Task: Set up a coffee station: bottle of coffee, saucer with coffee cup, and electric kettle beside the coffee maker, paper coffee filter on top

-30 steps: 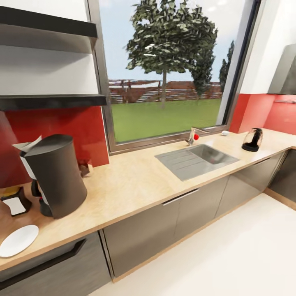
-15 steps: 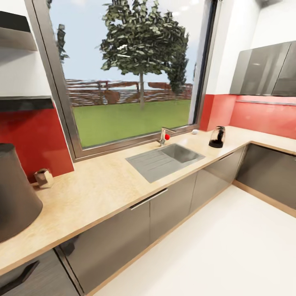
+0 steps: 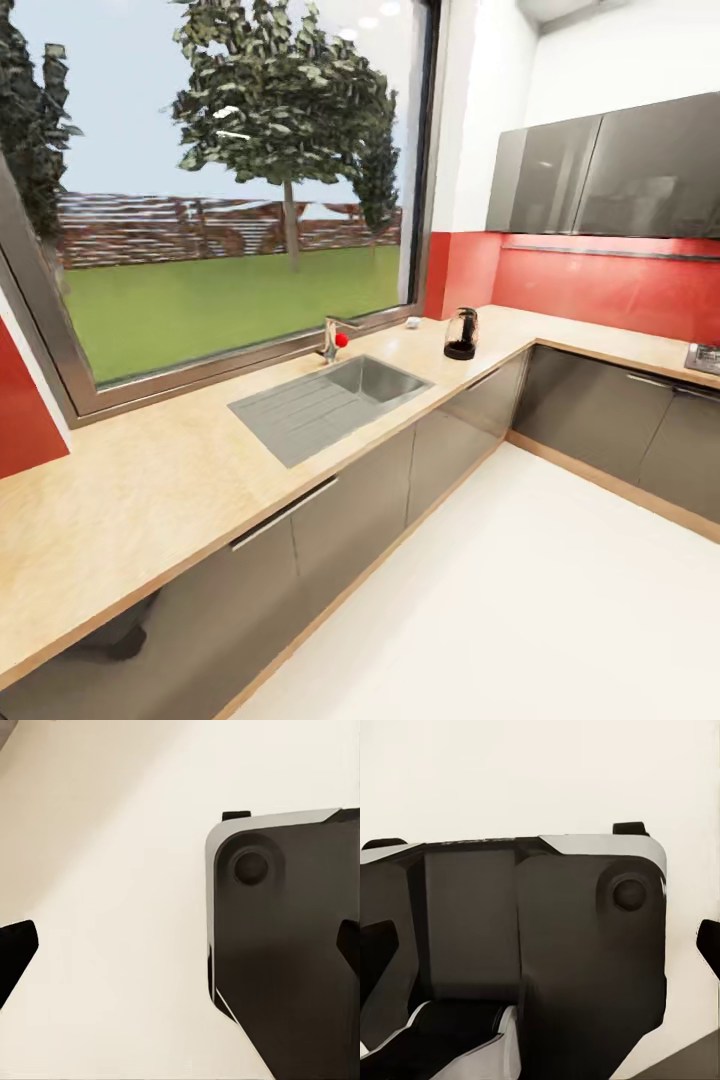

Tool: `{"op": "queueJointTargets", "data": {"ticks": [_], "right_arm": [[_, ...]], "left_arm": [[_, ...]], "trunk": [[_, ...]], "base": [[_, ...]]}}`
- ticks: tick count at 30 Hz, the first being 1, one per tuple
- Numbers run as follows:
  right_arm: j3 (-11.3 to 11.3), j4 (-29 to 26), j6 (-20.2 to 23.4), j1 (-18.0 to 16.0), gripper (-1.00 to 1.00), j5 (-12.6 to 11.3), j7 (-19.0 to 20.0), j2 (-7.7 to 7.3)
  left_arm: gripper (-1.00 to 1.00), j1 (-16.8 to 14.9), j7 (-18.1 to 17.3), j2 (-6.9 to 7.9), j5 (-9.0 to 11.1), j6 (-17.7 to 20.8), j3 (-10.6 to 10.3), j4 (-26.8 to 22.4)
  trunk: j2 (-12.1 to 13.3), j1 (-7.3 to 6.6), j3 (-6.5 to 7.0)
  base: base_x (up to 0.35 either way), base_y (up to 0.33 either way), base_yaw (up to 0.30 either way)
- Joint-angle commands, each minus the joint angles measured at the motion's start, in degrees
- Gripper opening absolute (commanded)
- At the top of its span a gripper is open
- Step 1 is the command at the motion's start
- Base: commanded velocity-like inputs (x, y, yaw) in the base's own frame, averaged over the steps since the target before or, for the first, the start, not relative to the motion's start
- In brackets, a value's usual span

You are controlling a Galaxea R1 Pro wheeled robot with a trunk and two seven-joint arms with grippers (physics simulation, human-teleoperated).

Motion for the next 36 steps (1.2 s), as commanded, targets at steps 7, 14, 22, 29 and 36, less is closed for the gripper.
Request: {"op": "queueJointTargets", "data": {"ticks": [7, 14, 22, 29, 36], "right_arm": [[0.48, -0.05, 0.27, -0.04, 1.00, -0.62, 0.11, -0.01], [0.48, -0.05, 0.27, -0.04, 1.00, -0.56, 0.11, -0.01], [0.48, -0.05, 0.27, -0.04, 1.00, -0.58, 0.11, 0.01], [0.48, -0.05, 0.27, -0.04, 1.00, -0.55, 0.07, -0.01], [0.77, -0.05, 0.02, -0.04, 1.00, -0.26, -0.13, -0.01]], "left_arm": [[1.00, 0.02, 0.02, -0.07, -0.56, -0.05, 0.38, -0.15], [1.00, 0.02, 0.02, -0.07, -0.56, -0.05, 0.38, -0.10], [1.00, 0.02, 0.02, -0.15, -0.56, -0.05, 0.44, -0.07], [1.00, 0.02, 0.02, -0.07, -0.56, 0.03, 0.45, -0.07], [1.00, 0.02, 0.02, -0.07, -0.56, 0.04, 0.47, -0.07]], "trunk": [[-0.11, 0.06, 0.07], [-0.11, 0.06, 0.10], [-0.11, 0.06, 0.10], [-0.11, 0.06, 0.10], [-0.11, 0.06, 0.10]], "base": [[0.283, -0.202, -0.300], [0.283, -0.201, -0.300], [0.283, -0.205, -0.300], [0.283, -0.208, -0.296], [0.285, -0.202, -0.065]]}}
